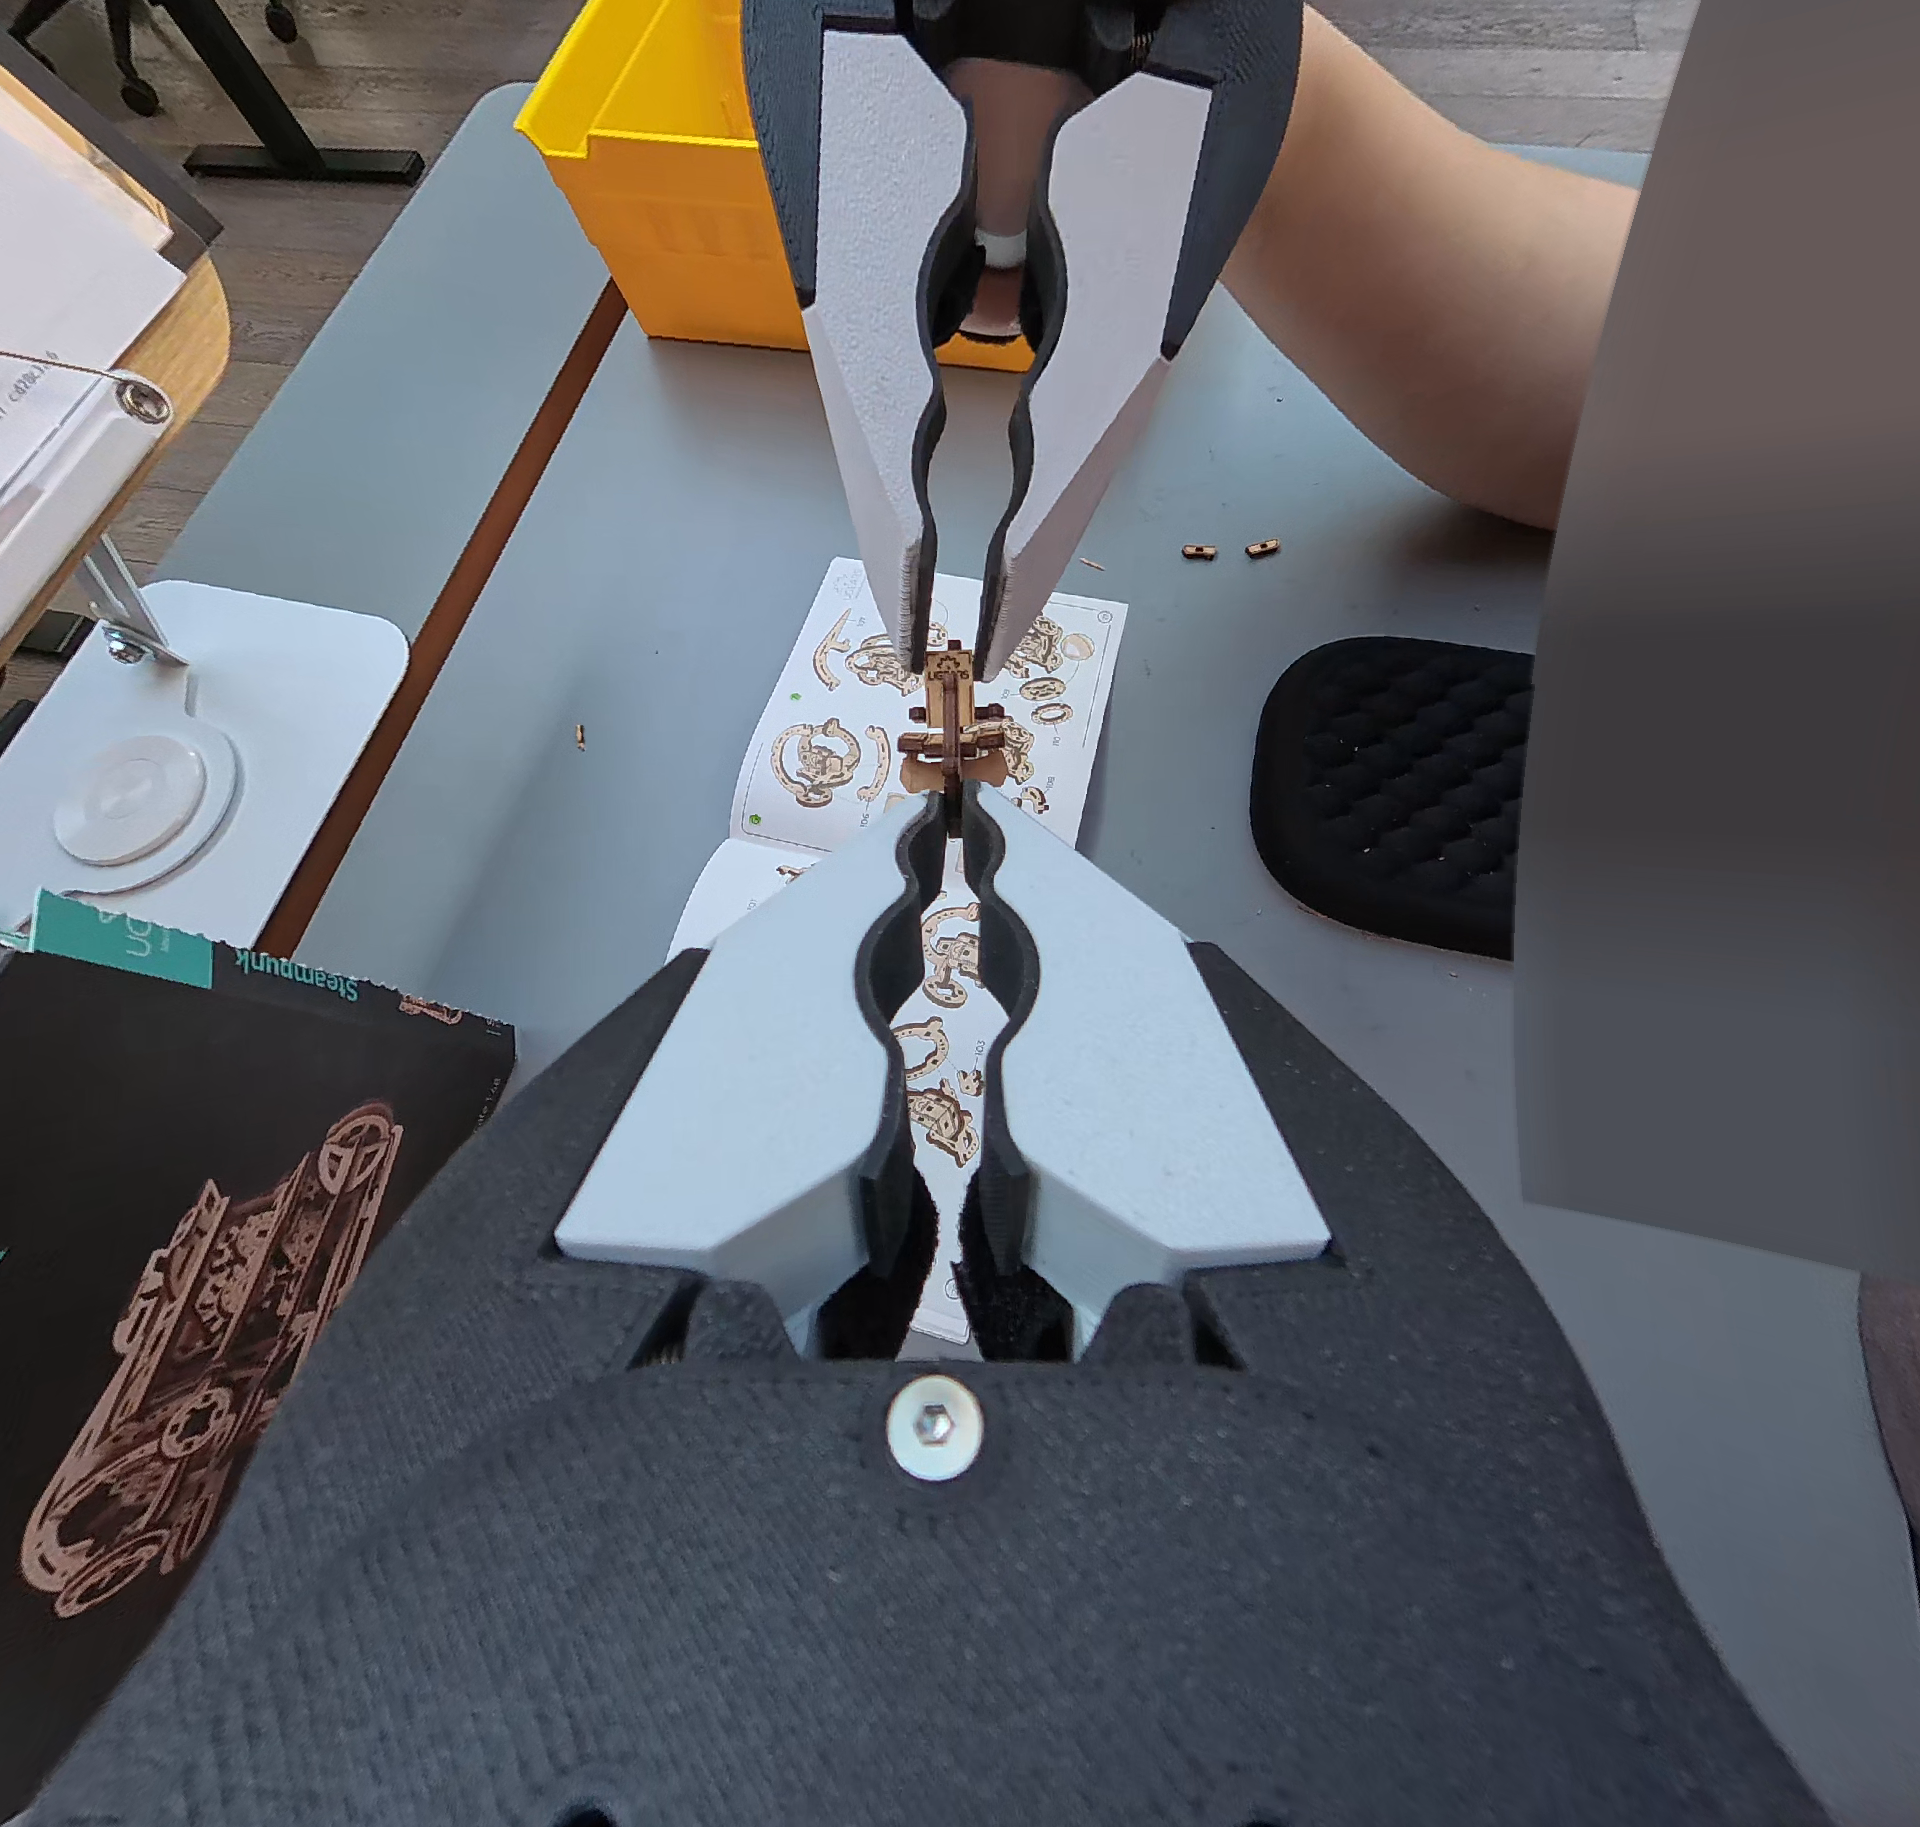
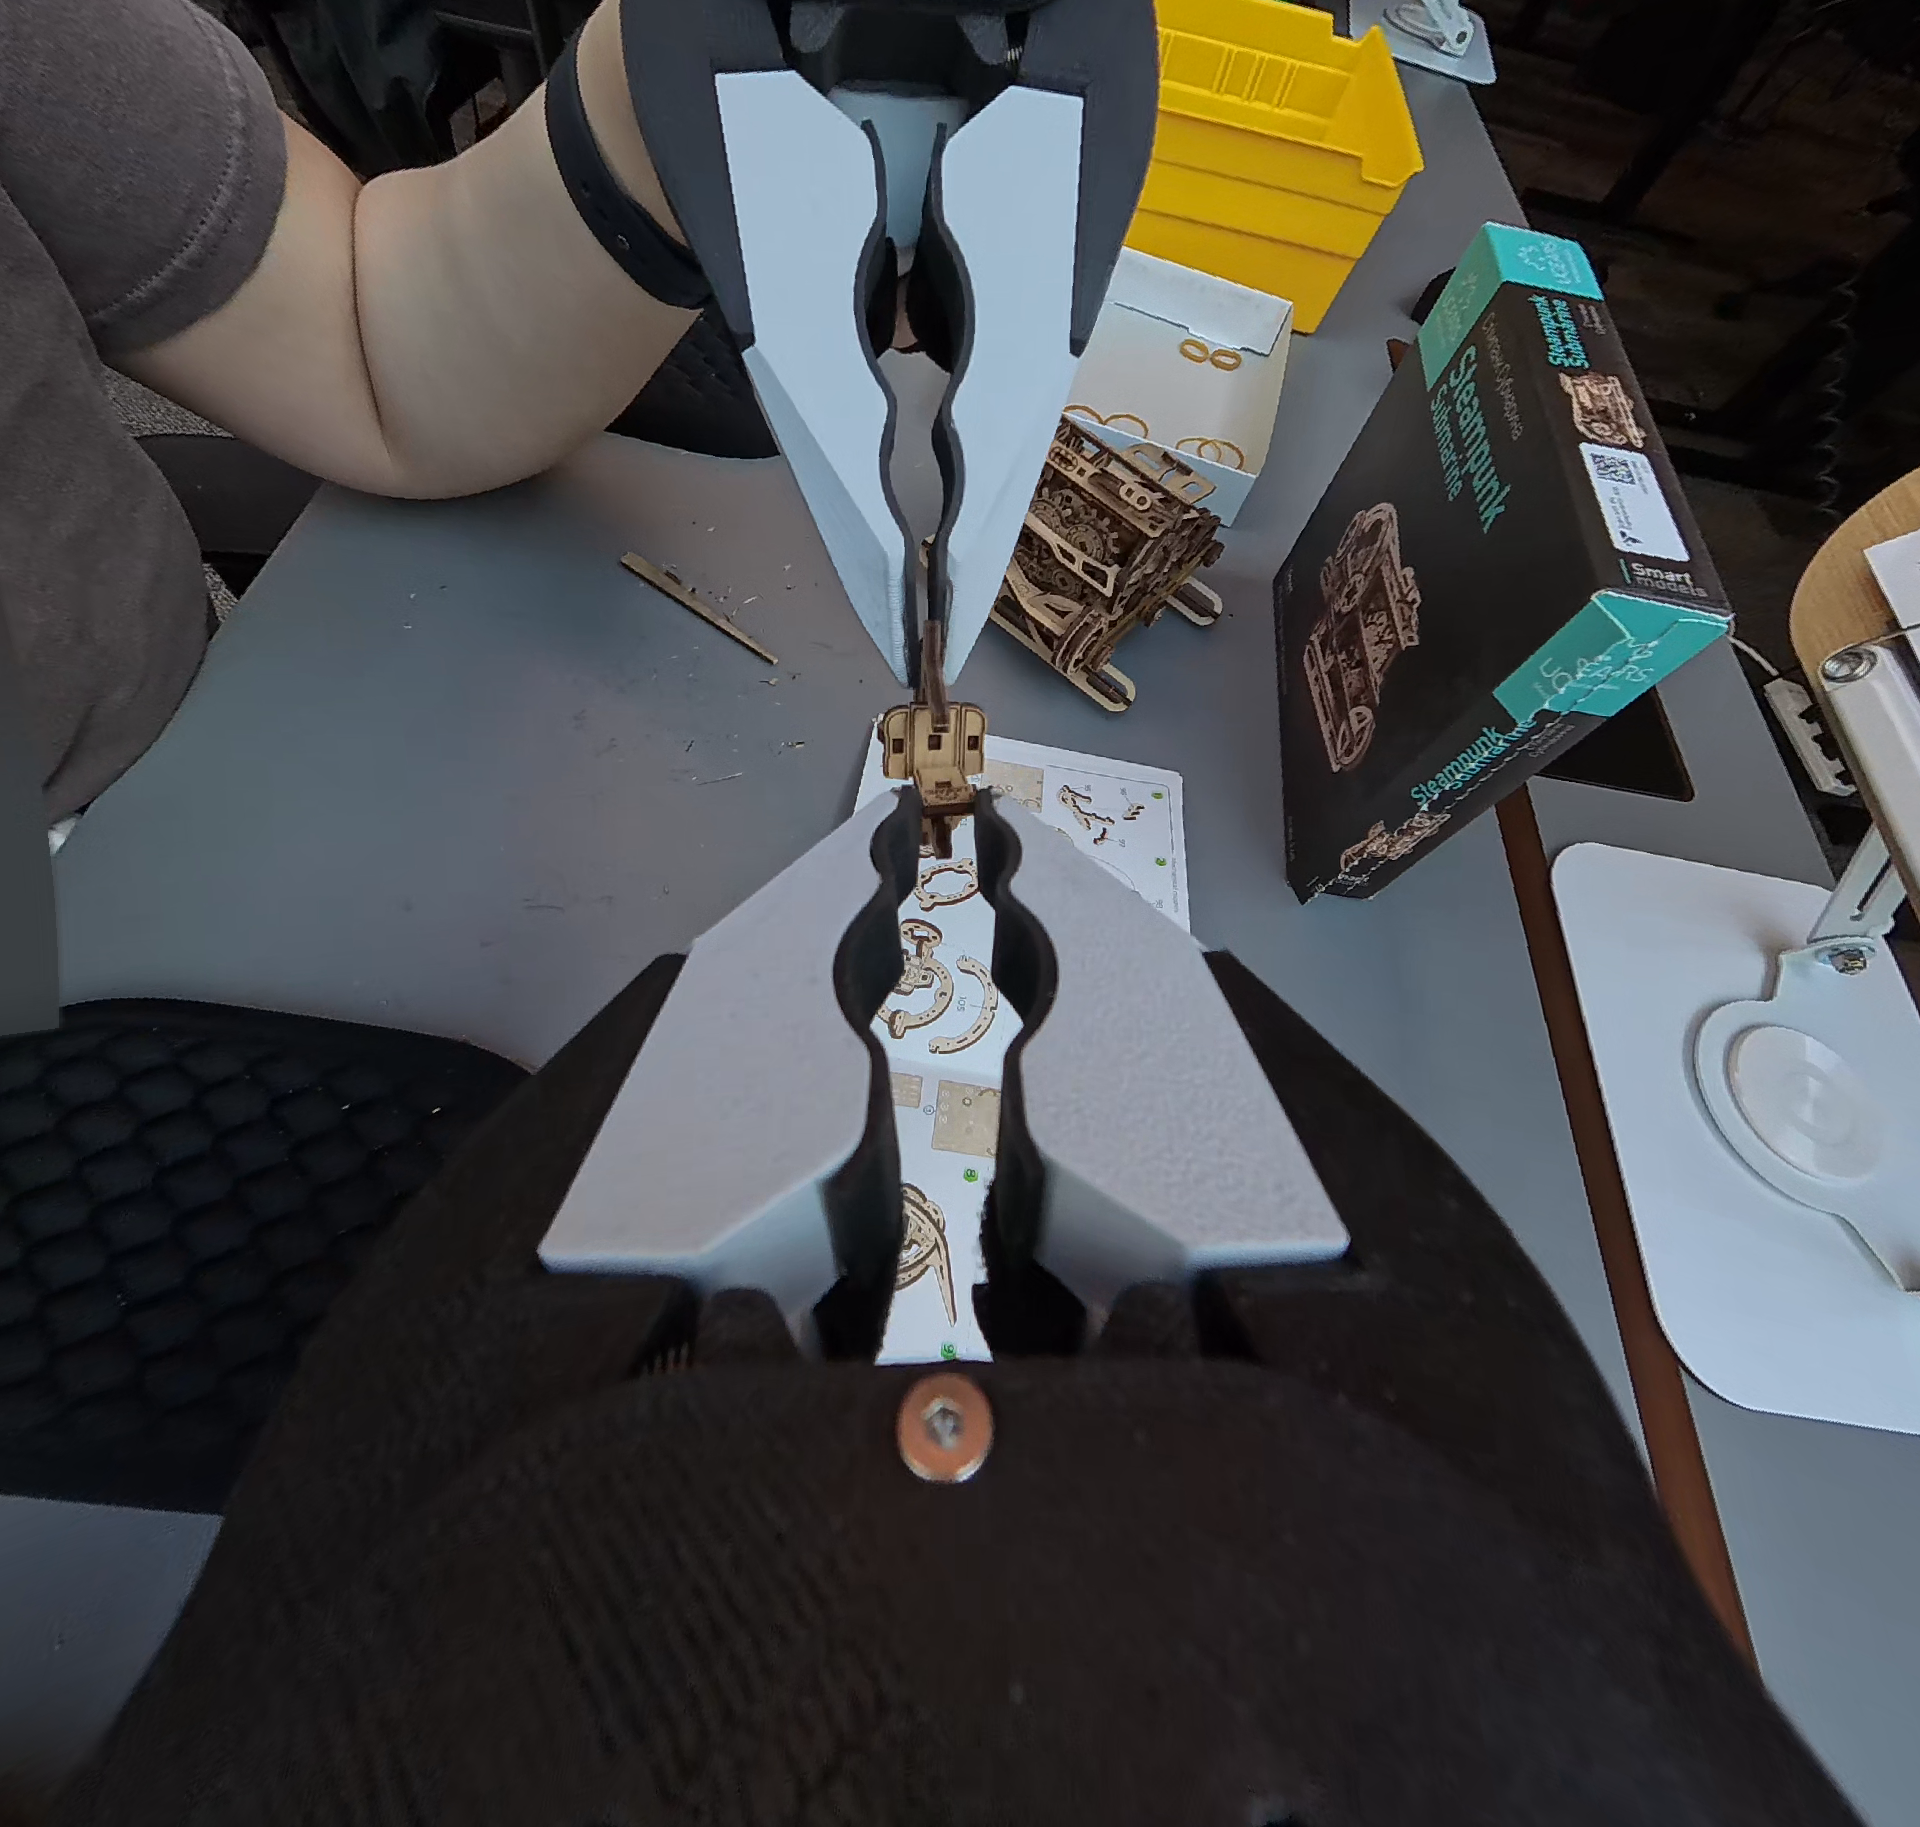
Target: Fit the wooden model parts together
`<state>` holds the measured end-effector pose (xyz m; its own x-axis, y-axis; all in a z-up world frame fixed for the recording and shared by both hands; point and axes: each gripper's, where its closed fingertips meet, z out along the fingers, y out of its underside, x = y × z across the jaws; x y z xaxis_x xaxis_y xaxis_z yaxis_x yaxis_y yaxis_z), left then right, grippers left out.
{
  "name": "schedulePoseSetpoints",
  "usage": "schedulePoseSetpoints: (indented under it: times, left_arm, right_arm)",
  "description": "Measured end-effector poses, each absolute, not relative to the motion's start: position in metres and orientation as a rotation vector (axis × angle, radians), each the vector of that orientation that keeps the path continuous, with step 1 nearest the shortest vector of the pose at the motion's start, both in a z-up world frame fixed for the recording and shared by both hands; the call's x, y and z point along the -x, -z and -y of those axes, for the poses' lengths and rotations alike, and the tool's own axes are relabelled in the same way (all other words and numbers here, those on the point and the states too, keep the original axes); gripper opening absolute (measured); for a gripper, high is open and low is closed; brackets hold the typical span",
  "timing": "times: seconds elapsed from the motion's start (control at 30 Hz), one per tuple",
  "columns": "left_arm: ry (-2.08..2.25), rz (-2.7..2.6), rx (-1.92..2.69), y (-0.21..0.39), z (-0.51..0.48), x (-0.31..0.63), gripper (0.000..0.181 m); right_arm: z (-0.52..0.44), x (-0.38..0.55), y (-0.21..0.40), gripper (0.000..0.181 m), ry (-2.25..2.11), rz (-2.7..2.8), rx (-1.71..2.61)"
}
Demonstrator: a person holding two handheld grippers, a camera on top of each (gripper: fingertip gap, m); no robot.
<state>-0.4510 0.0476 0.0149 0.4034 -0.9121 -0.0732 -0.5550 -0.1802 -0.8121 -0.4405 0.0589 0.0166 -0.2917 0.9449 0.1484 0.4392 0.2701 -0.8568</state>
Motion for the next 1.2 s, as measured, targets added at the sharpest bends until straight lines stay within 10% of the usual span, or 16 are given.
schedulePoseSetpoints:
  times: [1.2]
  left_arm:
    - [0.527,-1.252,1.841,-0.0189,-0.0491,0.452,0.0]
  right_arm:
    - [-0.0597,0.4423,-0.0162,0.009,-0.926,1.855,1.241]
